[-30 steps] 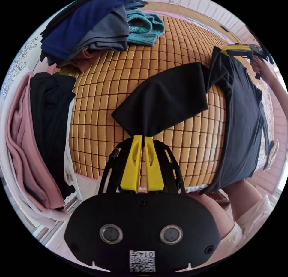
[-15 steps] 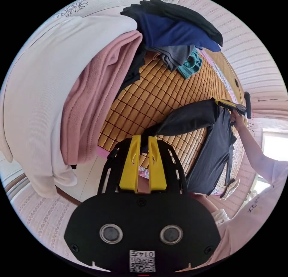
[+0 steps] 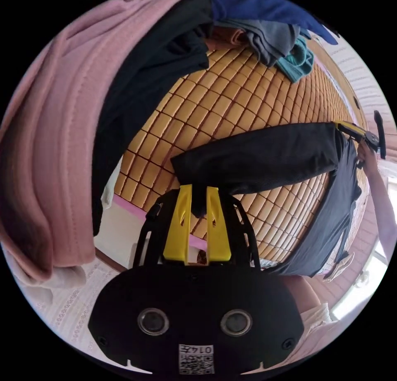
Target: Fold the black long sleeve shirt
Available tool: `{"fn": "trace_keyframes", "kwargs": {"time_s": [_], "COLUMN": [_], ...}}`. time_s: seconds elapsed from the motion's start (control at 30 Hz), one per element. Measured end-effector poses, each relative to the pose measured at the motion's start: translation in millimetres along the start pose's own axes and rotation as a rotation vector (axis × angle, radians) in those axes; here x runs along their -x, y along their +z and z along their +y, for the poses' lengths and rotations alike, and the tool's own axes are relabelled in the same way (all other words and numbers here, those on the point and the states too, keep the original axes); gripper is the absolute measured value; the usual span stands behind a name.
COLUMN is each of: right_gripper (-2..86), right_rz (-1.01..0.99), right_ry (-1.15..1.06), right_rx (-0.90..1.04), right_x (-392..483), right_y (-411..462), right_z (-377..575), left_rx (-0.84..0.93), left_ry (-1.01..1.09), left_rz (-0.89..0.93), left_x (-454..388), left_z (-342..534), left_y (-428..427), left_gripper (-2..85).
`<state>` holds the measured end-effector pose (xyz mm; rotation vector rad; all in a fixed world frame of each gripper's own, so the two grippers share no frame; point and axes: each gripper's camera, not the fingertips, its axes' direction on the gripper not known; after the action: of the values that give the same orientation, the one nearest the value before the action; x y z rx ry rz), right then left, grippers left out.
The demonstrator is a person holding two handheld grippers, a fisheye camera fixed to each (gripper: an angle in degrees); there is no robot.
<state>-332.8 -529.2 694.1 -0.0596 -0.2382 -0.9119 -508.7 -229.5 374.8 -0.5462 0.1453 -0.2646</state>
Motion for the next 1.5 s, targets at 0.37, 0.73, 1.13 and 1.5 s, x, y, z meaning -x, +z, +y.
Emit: {"fn": "trace_keyframes", "kwargs": {"time_s": [0.37, 0.73, 1.13, 1.5], "right_gripper": [-0.4, 7.4, 10.0, 8.2], "right_rz": [-0.016, 0.015, 0.124, -0.088], "right_ry": [0.057, 0.404, 0.787, 0.625], "right_rx": [-0.014, -0.214, 0.035, -0.119], "right_x": [-15.8, -117.8, -231.2, -236.7], "right_y": [-19.6, -121.2, -149.5, -151.6], "right_z": [17.9, 163.8, 394.9, 363.6], "left_rx": [-0.001, -0.122, -0.223, -0.076], "left_ry": [0.097, 0.478, 0.855, 0.909], "left_rz": [-0.094, 0.054, 0.293, 0.11], "left_x": [-3.9, -122.2, -362.1, -493.6], "left_z": [-3.6, -17.0, -151.1, -200.7], "left_y": [-16.8, -46.0, -10.8, 56.0], "left_gripper": [4.6, 4.6, 4.8, 5.6]}}
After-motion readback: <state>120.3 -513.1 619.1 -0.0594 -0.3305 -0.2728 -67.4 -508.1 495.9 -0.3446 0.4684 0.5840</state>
